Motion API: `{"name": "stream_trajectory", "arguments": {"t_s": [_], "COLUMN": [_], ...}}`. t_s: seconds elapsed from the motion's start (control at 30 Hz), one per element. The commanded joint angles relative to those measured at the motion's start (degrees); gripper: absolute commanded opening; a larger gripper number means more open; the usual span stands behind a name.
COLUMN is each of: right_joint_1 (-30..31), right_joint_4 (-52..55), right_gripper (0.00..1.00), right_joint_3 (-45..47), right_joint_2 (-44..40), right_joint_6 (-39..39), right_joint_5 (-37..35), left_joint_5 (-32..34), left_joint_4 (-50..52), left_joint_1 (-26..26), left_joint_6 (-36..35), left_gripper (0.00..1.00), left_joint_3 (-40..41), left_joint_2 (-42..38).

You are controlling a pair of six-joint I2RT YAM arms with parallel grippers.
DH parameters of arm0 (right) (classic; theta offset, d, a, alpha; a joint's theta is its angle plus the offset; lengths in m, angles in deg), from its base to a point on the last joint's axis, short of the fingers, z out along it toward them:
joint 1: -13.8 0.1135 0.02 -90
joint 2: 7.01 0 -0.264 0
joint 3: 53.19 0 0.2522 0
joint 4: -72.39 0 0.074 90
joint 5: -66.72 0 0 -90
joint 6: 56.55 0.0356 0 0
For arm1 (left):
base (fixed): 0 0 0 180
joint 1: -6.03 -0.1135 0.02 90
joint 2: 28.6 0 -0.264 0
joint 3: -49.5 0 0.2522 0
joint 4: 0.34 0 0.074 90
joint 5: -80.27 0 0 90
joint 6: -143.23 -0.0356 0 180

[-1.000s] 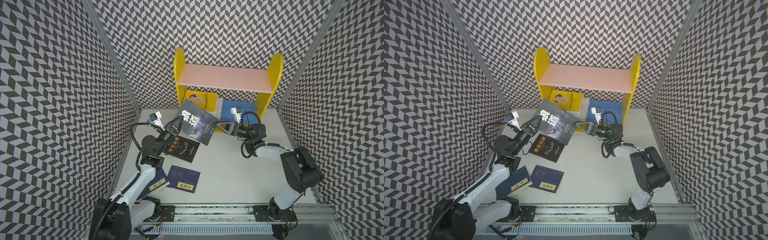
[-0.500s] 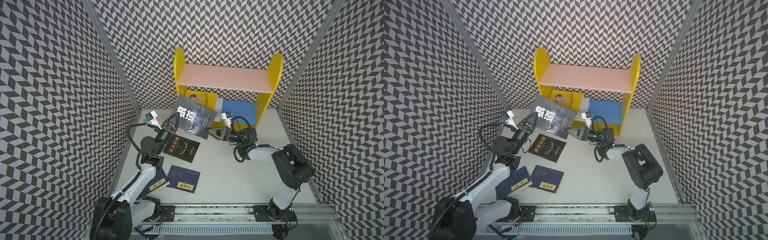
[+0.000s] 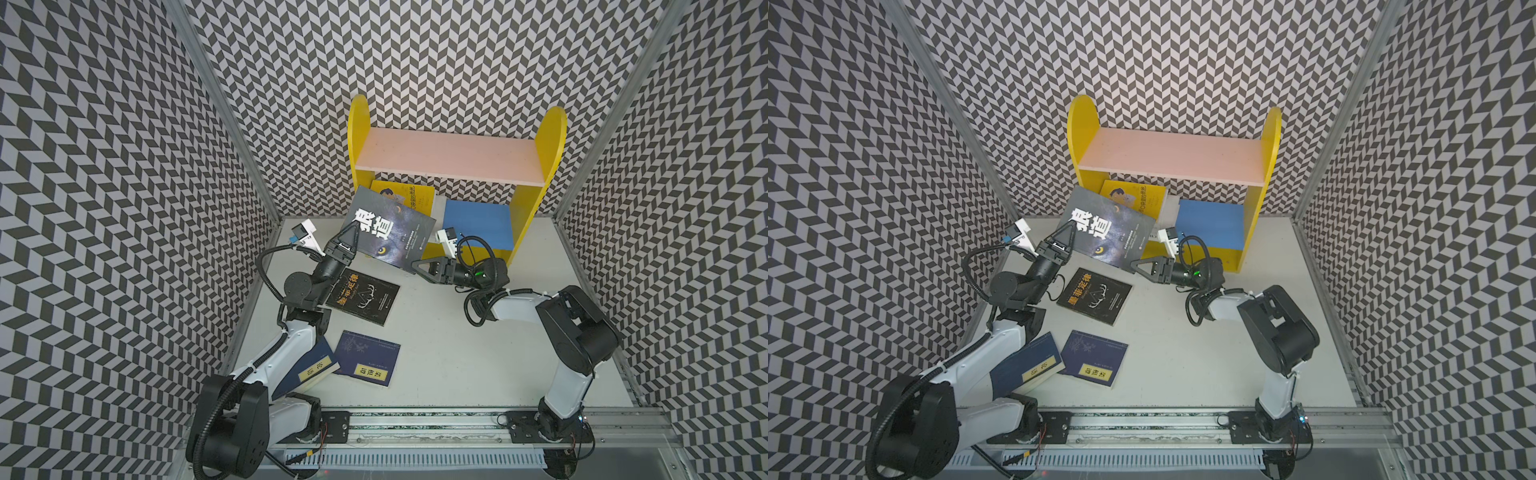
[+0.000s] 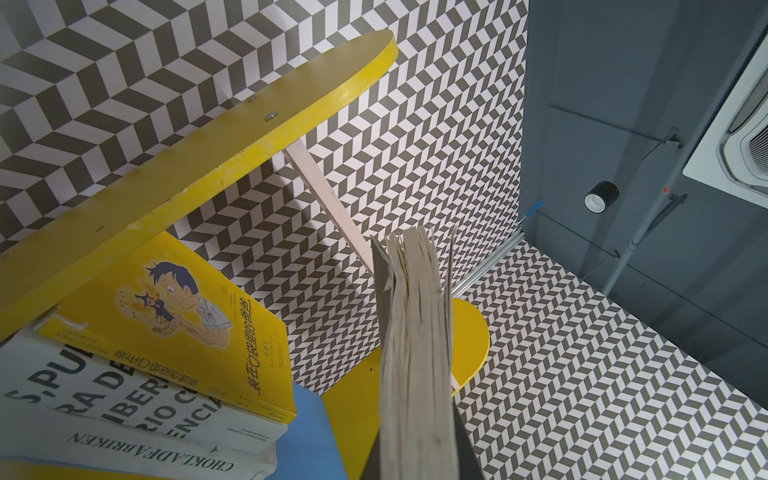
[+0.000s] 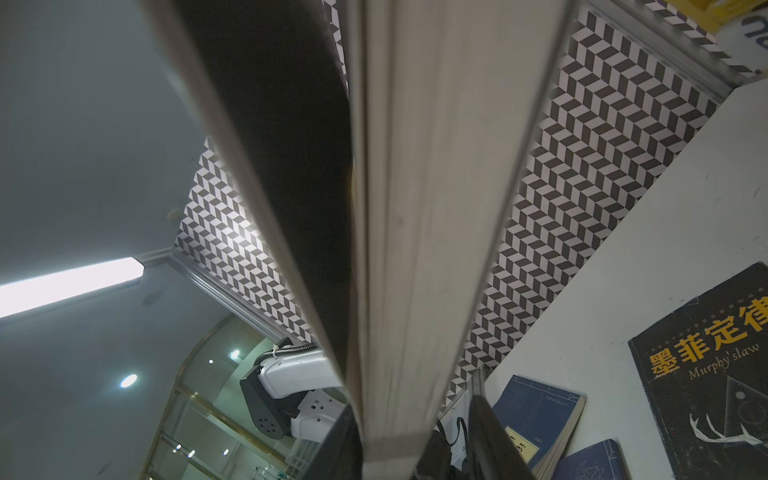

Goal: Stacking books/files
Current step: Pass the book.

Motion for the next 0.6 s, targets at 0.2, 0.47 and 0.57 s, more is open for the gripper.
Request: {"name": "stream_trajectory", "arguments": {"t_s": [0.2,0.47,0.57], "right_joint_1": [-0.3,-2.3,-3.2], "right_joint_4": [-2.2,-0.4,2.5], "right_gripper": [0.19,0.04,0.02], "right_joint_3": [-2.3,-3.1,-3.7], "right_joint_2": [0.0,-0.6,-1.3], "right_joint_6": [1.1,0.2,-1.7], "right_joint_5": [-3.1,-4.9,-4.9], "left_joint_5": [-0.9,-0.5,-0.7], "left_joint_4": [-9.5,-1.8,2.6], "left_joint_1": [-0.3,-0.3,-0.3], "left_joint_6": [3.9,1.1,-1.0], "left_gripper": [0.0,0.1,0.29], "left_joint_3": [-1.9,-2.7,-4.2], "left_joint_2": [0.6,-1.1,-1.5]}}
